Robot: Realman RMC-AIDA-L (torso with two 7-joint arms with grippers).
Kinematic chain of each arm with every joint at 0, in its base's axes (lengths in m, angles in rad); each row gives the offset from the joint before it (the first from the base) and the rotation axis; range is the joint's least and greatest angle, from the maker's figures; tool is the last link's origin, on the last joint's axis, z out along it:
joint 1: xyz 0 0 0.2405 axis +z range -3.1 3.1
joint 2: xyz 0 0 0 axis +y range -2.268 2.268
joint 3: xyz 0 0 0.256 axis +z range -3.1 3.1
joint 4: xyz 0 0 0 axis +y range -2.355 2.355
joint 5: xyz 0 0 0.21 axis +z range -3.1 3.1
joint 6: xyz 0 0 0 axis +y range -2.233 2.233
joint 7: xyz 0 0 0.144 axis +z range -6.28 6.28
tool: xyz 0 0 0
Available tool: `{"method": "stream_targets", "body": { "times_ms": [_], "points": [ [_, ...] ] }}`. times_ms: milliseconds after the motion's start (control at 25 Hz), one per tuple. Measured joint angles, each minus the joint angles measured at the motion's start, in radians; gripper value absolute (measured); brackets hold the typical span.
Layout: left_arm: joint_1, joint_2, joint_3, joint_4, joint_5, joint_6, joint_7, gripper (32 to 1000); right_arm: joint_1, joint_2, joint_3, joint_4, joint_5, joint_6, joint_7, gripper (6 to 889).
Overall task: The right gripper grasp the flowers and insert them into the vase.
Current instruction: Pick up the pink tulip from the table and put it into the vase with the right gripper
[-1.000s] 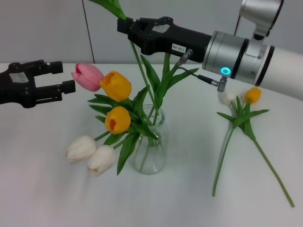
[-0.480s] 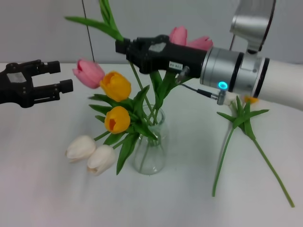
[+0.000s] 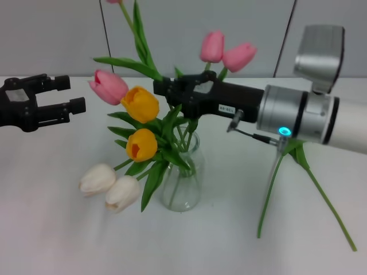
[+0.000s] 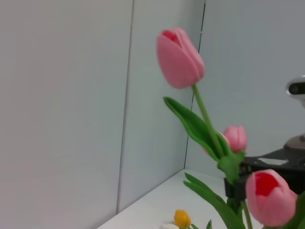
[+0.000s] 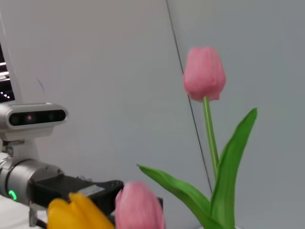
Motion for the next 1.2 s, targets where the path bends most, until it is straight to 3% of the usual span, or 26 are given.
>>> {"method": "stream_targets", "body": {
  "times_ms": [240, 680, 1160, 1200],
  "points": [
    [0.001, 0.0002, 0.0, 0.0, 0.0, 0.0, 0.001, 771, -0.076, 0.0, -0.011, -0.033, 0.0, -0.048, -0.001, 151],
    [0.002, 0.001, 0.0, 0.0, 0.0, 0.0, -0.004, 771, -0.127, 0.0, -0.061, -0.087, -0.001, -0.088, 0.011, 175],
    [0.01, 0.001, 0.0, 0.004, -0.001, 0.0, -0.008, 771, -0.21, 0.0, -0.037, -0.173, 0.021, -0.073, 0.049, 202],
    [0.011, 0.001, 0.0, 0.004, -0.001, 0.0, -0.008, 771, -0.217, 0.0, -0.037, -0.182, 0.021, -0.072, 0.051, 250]
  ]
}}
